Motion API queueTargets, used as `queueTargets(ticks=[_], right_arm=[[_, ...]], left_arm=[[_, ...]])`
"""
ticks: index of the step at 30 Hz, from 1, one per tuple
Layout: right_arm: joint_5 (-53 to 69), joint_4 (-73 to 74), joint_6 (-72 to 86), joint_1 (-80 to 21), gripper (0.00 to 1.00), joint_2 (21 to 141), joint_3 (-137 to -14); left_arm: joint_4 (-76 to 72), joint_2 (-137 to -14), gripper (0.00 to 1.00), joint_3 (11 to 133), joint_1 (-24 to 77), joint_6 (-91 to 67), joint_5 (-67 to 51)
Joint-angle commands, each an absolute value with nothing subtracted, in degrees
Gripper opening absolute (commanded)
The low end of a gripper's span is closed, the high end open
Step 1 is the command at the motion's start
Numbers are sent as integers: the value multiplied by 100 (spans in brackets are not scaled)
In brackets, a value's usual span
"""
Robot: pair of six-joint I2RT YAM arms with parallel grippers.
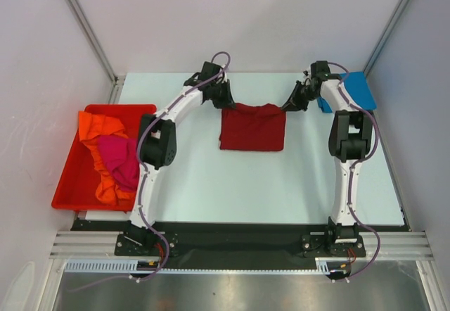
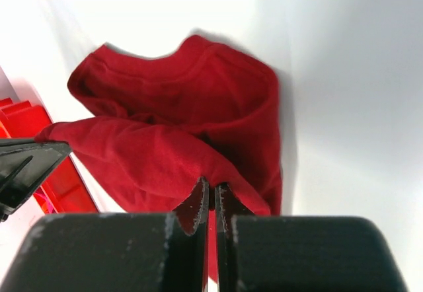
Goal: Fold and stack the t-shirts
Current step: Fold the tshirt
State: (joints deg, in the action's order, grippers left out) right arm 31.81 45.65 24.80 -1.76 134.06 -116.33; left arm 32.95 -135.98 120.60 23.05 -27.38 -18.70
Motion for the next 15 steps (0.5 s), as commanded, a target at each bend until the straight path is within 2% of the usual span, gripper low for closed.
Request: queueTargets(ticks=[1, 15], right_arm=[[3454, 4465, 2329, -62, 2, 13623, -12242], [3788, 4210, 2575, -44, 3, 13720, -12445]], left_arm=[[2585, -13474, 0, 12024, 2136, -2865, -1864], [1864, -12745, 0, 10944, 2083, -3032, -1450]])
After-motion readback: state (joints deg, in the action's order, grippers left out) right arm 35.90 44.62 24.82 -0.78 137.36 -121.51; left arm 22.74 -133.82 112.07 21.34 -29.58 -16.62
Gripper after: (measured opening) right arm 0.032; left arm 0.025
